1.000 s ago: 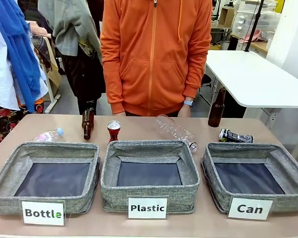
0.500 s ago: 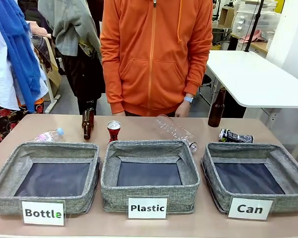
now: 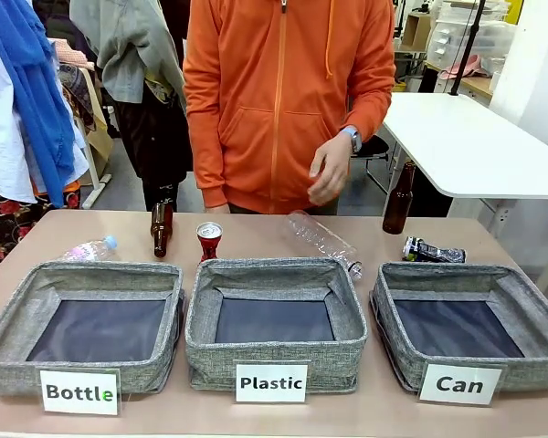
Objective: Sort the can waste into the basket.
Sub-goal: Pick up the can waste from the table and place it in the right Fabric basket.
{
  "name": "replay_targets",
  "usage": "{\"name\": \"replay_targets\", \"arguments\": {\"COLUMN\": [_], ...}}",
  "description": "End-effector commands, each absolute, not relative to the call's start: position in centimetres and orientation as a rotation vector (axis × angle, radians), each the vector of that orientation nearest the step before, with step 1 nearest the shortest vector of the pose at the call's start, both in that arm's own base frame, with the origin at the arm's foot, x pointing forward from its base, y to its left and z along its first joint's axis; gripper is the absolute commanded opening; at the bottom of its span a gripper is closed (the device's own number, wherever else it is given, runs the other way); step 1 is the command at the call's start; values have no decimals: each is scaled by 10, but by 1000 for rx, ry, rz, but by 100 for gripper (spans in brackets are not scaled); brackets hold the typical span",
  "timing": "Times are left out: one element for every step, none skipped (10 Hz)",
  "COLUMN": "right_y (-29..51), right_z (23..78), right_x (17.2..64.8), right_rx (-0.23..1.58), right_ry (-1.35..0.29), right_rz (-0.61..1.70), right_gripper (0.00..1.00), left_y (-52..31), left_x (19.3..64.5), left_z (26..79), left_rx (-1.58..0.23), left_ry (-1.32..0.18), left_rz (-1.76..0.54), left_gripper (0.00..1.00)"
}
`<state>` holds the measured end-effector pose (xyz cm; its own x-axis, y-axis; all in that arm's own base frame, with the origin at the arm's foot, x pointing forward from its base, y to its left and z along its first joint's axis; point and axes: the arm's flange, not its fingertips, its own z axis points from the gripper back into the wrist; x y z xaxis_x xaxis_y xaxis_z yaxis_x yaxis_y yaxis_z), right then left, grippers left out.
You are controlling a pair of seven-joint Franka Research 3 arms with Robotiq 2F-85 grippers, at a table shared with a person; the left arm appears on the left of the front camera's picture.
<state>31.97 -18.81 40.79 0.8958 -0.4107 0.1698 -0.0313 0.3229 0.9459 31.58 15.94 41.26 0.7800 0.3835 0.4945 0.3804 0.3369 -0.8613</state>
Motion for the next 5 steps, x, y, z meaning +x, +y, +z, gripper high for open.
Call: {"name": "replay_targets", "arguments": {"right_y": [-189,-189,-189,-189,-189], "right_z": [408,408,408,408,408], "right_x": [322,322,322,322,322], "right_rx": [1244,1244,1244,1244,1244], "right_ry": [-440,-440,-440,-440,-440], "right_rz": [-248,-248,-248,-248,-248], "right_gripper": [100,100,100,100,100], "left_y": [138,119,100,80,59], "left_x": [332,351,367,382,396], "left_z": [426,434,439,443,443], "left_rx": [-1097,-1047,-1003,-985,-979], "left_ry": [-688,-654,-636,-654,-665], "left_rz": [-78,-196,-295,-397,-533], "left_gripper": [100,100,100,100,100]}}
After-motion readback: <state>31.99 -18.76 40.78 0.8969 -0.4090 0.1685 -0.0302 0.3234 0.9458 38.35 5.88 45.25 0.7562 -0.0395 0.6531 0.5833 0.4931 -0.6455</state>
